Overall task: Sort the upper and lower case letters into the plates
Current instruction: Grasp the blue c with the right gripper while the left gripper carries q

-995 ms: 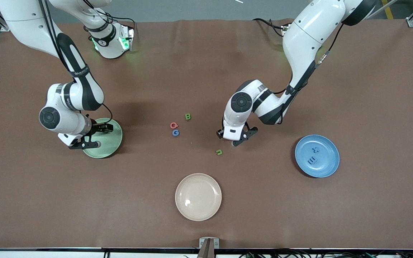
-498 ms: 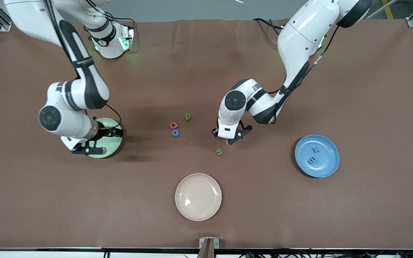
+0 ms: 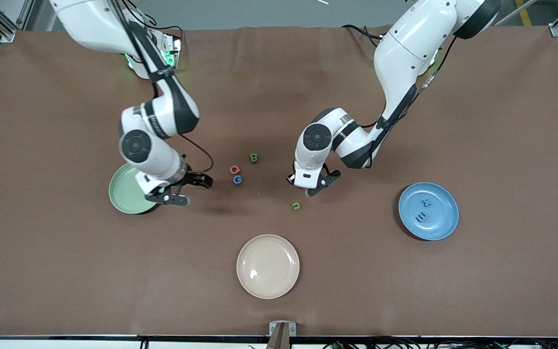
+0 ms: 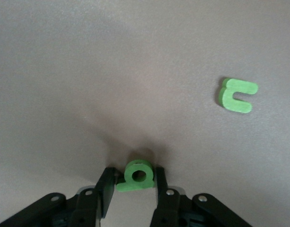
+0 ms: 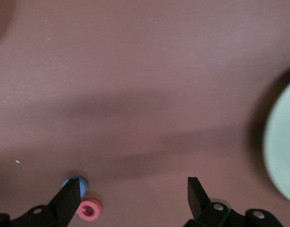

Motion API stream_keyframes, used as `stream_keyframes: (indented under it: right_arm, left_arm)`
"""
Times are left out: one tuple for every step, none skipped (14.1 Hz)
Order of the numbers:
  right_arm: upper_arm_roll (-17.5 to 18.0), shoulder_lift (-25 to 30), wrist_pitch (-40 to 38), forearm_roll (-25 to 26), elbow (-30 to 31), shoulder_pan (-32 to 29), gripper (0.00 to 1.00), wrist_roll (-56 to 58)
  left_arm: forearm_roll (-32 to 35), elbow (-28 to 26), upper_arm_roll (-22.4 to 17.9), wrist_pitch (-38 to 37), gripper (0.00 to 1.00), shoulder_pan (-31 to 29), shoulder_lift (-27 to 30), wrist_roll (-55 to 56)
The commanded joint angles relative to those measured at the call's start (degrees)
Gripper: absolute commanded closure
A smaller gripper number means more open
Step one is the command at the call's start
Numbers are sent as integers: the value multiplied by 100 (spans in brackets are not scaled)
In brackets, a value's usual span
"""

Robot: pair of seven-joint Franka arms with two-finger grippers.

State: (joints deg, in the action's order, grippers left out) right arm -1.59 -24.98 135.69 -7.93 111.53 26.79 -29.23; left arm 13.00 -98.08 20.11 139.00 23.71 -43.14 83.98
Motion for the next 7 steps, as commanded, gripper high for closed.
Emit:
stream_keyframes:
  right_arm:
    - [-69, -384, 553, -24, -114, 344, 0, -277]
    - [-69, -481, 729, -24, -114, 440, 1, -338]
    - [-69, -577, 905, 28, -114, 580, 2, -495]
    - [-78, -665, 1029, 37, -114, 695, 3, -627]
    - [-96, -744, 1143, 46, -114, 835, 3, -733]
    - [-113, -789, 1222, 55, -105, 932, 3, -768]
    - [-113, -833, 1258, 55, -88, 1011, 4, -769]
  left_arm:
    - [150, 202, -42, 22, 94, 55, -133, 128]
    - [150, 202, -42, 13, 100, 11, -90, 110]
    - [167, 211, -85, -31, 100, -50, -20, 84]
    - [185, 237, -173, -66, 100, -112, 85, 66]
    - [202, 237, -252, -136, 100, -147, 252, 31]
    - [211, 246, -305, -293, 100, -269, 393, -30]
    - [229, 237, -314, -425, 100, -436, 533, -248]
